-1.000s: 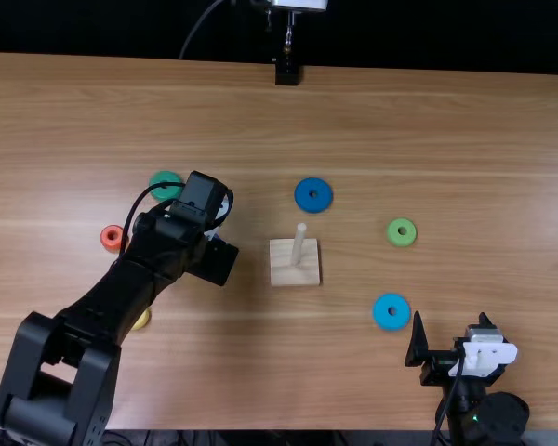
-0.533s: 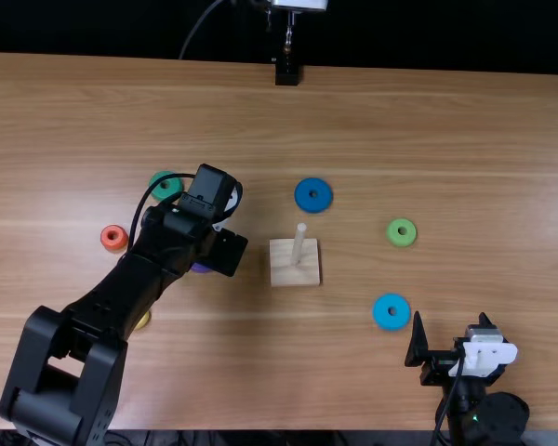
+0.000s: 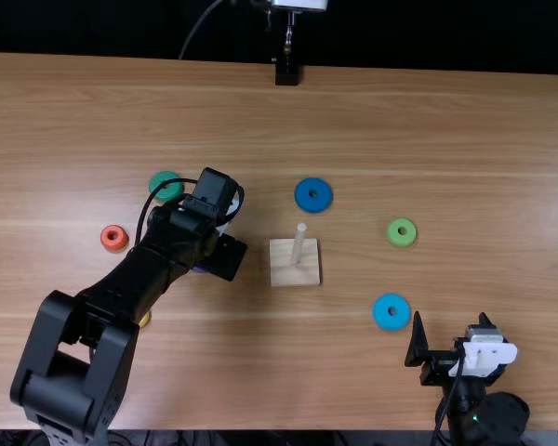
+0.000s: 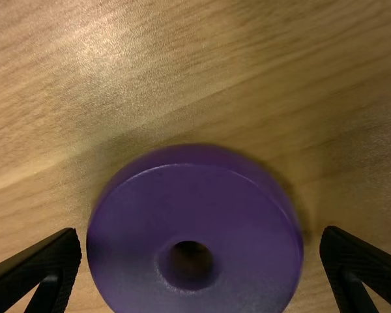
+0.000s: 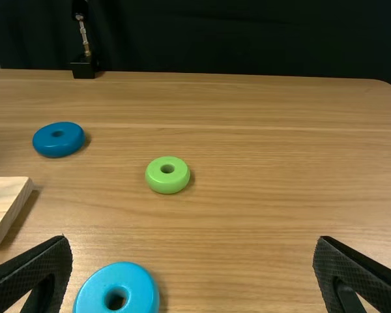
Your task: Build the Hanoi tower: stack the rings onto the peg from bottom to top in this color order: purple, dark blue, light blue, dark green, light green, yellow, orange.
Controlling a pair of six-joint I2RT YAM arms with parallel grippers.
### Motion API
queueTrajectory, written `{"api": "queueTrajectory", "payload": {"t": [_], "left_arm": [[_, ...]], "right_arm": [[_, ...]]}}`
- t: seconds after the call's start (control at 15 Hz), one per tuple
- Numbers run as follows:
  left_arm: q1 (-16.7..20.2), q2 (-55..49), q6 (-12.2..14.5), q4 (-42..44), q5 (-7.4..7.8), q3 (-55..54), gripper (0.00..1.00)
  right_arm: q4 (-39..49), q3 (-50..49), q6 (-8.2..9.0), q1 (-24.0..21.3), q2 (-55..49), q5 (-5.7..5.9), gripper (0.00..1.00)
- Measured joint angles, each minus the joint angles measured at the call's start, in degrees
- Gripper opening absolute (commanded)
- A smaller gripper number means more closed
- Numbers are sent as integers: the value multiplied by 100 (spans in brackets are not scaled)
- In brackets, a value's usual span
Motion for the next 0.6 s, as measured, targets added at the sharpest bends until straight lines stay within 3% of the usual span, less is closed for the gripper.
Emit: {"api": "queueTrajectory", "payload": {"t": [0.13,0.27,0.33,0.6], "left_arm": [[0,0,13,0,-2,-2,100],[0,0,48,4,-2,0,28],[0,0,52,7,-4,0,0],[-2,0,57,-24,-11,-2,0]], "right_arm": [[0,0,0,0,0,0,100],[0,0,0,0,0,0,100],[2,2,0,0,0,0,100],[0,0,-2,0,0,2,100]]}}
